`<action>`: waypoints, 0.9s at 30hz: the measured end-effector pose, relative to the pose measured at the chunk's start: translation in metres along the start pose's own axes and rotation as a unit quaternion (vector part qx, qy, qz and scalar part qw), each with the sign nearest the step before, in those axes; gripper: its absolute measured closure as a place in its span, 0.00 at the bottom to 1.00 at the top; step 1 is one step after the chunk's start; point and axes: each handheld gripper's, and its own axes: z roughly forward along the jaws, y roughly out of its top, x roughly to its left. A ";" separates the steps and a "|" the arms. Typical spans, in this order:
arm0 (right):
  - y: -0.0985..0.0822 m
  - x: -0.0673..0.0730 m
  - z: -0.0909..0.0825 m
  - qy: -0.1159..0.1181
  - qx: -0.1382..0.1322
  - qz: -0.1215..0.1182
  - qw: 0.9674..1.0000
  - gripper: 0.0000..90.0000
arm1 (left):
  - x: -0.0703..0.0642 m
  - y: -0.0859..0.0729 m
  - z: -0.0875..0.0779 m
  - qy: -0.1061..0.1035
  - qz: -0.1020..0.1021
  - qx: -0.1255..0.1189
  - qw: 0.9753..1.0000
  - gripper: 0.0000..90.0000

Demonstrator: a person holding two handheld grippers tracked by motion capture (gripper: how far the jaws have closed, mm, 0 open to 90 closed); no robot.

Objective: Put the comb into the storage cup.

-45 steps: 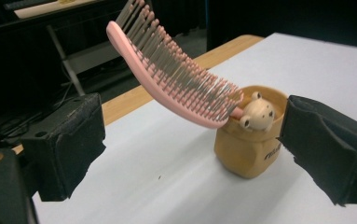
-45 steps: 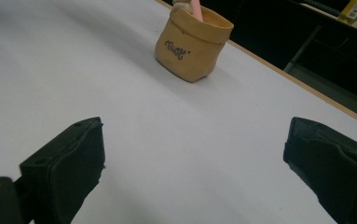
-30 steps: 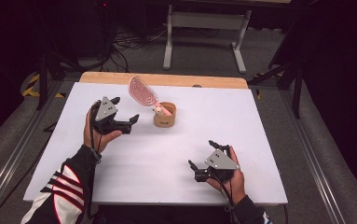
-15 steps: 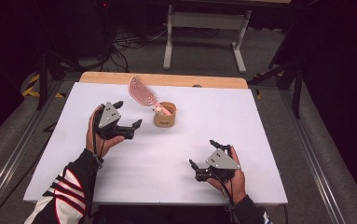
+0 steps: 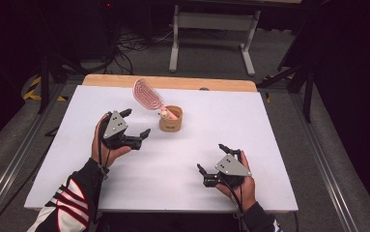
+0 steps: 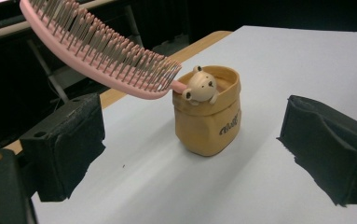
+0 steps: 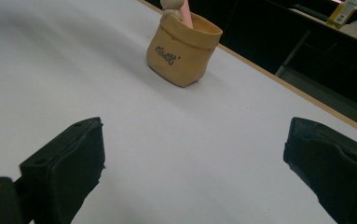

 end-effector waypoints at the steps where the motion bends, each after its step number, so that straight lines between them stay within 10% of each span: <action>1: 0.000 0.000 0.000 0.000 -0.002 0.000 1.000 0.06 | -0.001 0.000 -0.001 -0.001 0.000 -0.001 1.000 0.08; 27: 0.003 0.000 -0.007 -0.015 -0.019 -0.005 1.000 0.06 | -0.035 -0.005 -0.008 -0.056 0.034 0.005 0.998 0.07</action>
